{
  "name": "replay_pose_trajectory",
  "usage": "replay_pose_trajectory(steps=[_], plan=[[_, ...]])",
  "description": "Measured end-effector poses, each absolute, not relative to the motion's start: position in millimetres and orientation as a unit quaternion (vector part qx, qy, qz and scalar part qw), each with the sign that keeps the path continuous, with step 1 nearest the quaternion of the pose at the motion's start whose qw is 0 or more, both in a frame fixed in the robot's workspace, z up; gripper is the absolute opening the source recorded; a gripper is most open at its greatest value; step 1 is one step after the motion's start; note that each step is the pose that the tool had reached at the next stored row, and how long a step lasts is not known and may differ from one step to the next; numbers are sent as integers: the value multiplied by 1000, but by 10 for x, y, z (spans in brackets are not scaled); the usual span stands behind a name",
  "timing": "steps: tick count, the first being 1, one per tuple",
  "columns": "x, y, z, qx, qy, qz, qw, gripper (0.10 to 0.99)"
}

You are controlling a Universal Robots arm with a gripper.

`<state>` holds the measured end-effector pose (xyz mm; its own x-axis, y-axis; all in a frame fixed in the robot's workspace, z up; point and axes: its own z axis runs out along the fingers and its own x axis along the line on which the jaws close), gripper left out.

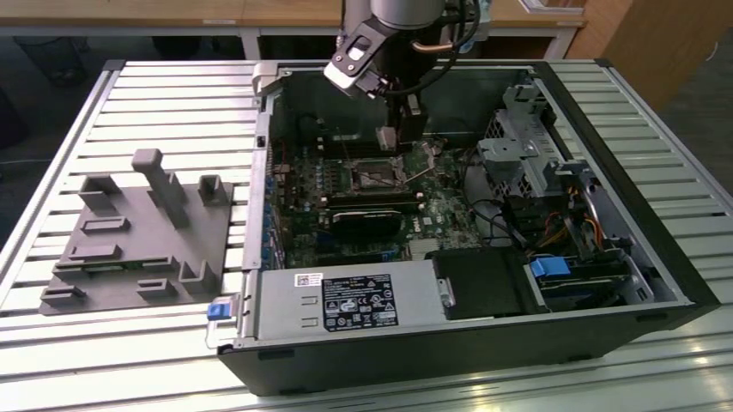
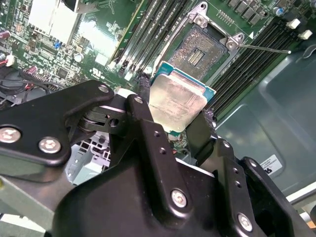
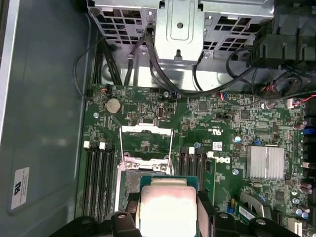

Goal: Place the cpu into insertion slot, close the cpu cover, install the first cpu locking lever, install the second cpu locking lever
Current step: 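Place the cpu into insertion slot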

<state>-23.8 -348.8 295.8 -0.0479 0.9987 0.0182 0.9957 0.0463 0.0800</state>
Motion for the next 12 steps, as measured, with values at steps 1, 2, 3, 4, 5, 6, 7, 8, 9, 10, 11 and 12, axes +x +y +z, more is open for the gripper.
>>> replay_pose_trajectory(steps=[1, 2, 3, 4, 5, 6, 7, 8, 9, 10, 11, 12], plan=[[-238, -3488, 2947, 690, 723, 35, 21, 541], [-238, -3488, 2935, 690, 723, 35, 21, 541], [-239, -3488, 2922, 690, 723, 35, 21, 541], [-238, -3488, 2907, 690, 723, 35, 21, 541], [-238, -3488, 2891, 690, 723, 35, 21, 541], [-238, -3488, 2873, 690, 723, 35, 21, 541], [-239, -3486, 2855, 690, 723, 35, 21, 541], [-239, -3482, 2837, 690, 723, 35, 21, 541], [-239, -3475, 2819, 690, 723, 35, 21, 541], [-239, -3466, 2800, 690, 723, 35, 21, 541], [-239, -3460, 2781, 690, 723, 35, 21, 541], [-238, -3457, 2763, 690, 723, 35, 21, 541]])
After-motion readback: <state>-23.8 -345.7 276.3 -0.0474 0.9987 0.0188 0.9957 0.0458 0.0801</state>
